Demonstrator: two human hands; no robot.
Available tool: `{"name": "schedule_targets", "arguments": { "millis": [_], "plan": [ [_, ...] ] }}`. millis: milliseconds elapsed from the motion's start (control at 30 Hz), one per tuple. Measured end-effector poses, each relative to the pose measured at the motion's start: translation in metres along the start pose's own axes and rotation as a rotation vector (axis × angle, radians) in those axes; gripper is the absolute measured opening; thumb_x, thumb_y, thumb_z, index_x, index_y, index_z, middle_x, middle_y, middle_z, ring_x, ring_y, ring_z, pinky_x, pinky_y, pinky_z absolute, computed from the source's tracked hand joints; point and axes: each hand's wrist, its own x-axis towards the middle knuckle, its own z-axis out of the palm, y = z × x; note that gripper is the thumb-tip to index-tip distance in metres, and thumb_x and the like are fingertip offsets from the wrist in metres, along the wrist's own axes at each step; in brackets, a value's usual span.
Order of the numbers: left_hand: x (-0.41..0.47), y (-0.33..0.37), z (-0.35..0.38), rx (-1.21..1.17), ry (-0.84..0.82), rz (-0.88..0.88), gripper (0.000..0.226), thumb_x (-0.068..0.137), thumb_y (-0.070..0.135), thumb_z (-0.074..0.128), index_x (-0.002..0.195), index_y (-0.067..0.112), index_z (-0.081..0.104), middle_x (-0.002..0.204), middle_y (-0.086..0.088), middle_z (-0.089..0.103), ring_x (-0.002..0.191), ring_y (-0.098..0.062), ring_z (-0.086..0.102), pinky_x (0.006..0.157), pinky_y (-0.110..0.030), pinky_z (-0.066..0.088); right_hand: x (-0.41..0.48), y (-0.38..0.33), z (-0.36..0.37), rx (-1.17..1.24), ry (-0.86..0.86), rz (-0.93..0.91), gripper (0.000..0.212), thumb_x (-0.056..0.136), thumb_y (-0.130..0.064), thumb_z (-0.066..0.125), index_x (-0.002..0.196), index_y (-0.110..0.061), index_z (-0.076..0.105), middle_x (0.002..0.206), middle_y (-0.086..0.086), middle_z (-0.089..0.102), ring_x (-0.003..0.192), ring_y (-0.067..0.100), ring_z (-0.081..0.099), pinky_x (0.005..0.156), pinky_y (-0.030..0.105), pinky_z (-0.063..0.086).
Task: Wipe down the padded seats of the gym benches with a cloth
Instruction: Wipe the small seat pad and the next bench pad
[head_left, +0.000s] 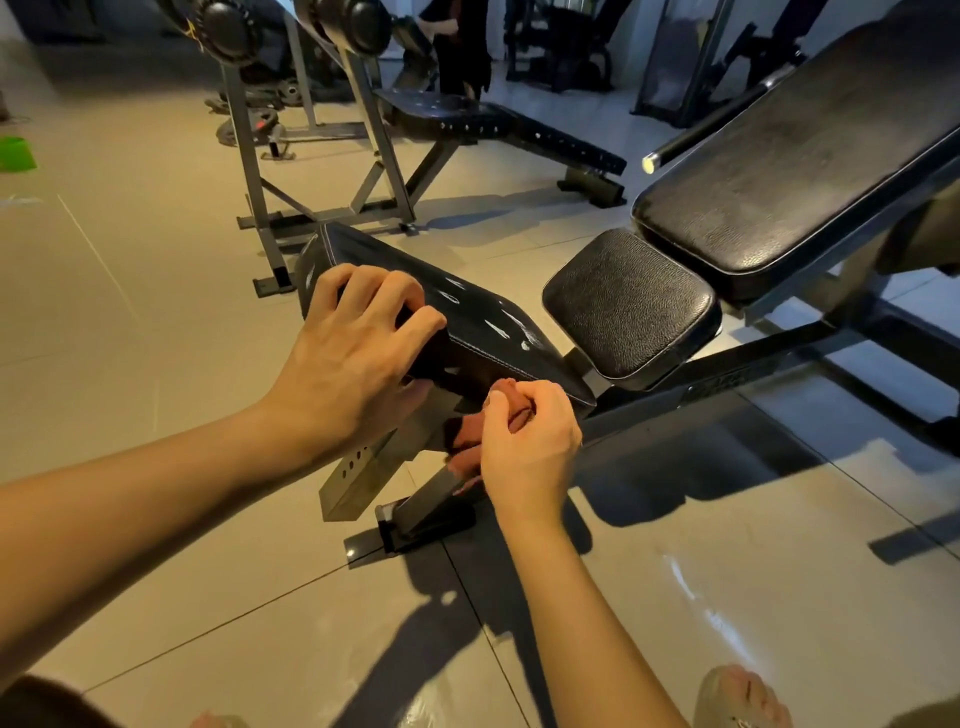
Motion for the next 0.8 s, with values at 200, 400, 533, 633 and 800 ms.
{"name": "schedule_targets", "arguments": {
  "millis": [200,400,533,633,800],
  "plan": [
    [-0.001,0.0,0.0,-0.006,0.001,0.0,0.063,0.07,0.033,0.088,0.122,0.01,0.06,0.122,-0.021,0.056,0.117,-0.041,0.047,0.1,-0.052,0.033,0.021,0.047,-0.018,-0.02,0.209,0.359,0.014,0.095,-0.019,0.061,0.082,-0.018,0.056,0.089,0.001,0.061,0.089,0.023,0.062,0.069,0.028,0.039],
    [0.0,-0.001,-0.001,0.0,0.0,0.0,0.062,0.071,0.034,0.086,0.122,0.01,0.059,0.122,-0.021,0.055,0.117,-0.041,0.045,0.1,-0.053,0.034,0.003,0.009,-0.002,-0.074,0.025,-0.009,0.011,0.095,-0.026,0.063,0.087,-0.021,0.057,0.091,-0.01,0.054,0.083,0.004,0.052,0.062,0.011,0.037],
    [-0.001,-0.001,0.001,-0.01,-0.004,-0.003,0.065,0.07,0.034,0.088,0.123,0.01,0.06,0.123,-0.021,0.056,0.118,-0.042,0.046,0.1,-0.053,0.034,0.025,0.051,-0.022,-0.045,0.188,0.33,0.011,0.096,-0.022,0.062,0.088,-0.022,0.055,0.093,-0.003,0.058,0.093,0.021,0.062,0.069,0.03,0.048],
    [0.0,-0.001,0.001,-0.011,-0.001,-0.002,0.064,0.07,0.033,0.089,0.122,0.01,0.06,0.122,-0.022,0.056,0.117,-0.041,0.045,0.099,-0.054,0.034,0.017,0.033,-0.014,-0.026,0.161,0.273,0.015,0.096,-0.021,0.061,0.084,-0.025,0.053,0.09,-0.007,0.057,0.089,0.013,0.061,0.066,0.02,0.044],
    [0.001,-0.002,0.001,-0.015,-0.002,-0.002,0.065,0.069,0.035,0.088,0.122,0.011,0.058,0.121,-0.021,0.055,0.116,-0.04,0.043,0.099,-0.053,0.034,0.004,0.013,-0.004,-0.052,0.028,-0.032,0.012,0.095,-0.024,0.064,0.087,-0.027,0.055,0.09,-0.016,0.053,0.086,0.001,0.054,0.066,0.012,0.04]
  ]
}}
